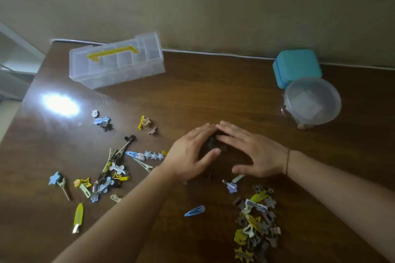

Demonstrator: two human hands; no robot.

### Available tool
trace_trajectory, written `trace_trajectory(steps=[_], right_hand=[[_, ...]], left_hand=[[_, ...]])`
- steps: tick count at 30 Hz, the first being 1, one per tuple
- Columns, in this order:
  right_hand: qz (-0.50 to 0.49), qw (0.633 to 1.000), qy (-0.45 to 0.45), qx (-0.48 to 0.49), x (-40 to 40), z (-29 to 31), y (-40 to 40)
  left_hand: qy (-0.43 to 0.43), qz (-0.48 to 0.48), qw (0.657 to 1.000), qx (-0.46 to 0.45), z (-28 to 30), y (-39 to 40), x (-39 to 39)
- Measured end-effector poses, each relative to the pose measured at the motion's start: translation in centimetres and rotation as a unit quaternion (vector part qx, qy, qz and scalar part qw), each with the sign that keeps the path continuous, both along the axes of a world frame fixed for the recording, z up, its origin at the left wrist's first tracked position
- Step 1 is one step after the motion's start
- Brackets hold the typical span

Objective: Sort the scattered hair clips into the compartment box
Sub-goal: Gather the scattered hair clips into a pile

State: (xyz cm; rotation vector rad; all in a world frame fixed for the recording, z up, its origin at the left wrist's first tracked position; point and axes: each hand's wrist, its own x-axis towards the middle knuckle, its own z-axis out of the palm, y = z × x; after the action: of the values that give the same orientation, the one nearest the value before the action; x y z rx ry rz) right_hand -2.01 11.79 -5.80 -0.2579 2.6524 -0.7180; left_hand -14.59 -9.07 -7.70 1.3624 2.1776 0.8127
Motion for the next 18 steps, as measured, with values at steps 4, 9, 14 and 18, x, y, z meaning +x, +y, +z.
trace_trajectory(steps=[4,9,14,18], right_hand=[[0.0,0.999,0.018,-0.028,3.6,0.1,-1.3],[-0.006,0.999,0.028,-0.046,7.3,-0.1,-3.0],[-0.014,0.997,0.055,-0.045,7.9,0.6,-3.9],[-0.046,0.993,0.092,-0.054,4.0,1.9,-4.9]], left_hand=[[-0.007,-0.032,0.999,0.009,0.1,-1.6,3.2],[-0.026,-0.064,0.997,0.032,0.1,-3.0,5.7],[-0.011,-0.075,0.996,0.048,0.2,-4.0,7.0],[0.02,0.001,0.996,0.084,1.2,-4.2,4.8]])
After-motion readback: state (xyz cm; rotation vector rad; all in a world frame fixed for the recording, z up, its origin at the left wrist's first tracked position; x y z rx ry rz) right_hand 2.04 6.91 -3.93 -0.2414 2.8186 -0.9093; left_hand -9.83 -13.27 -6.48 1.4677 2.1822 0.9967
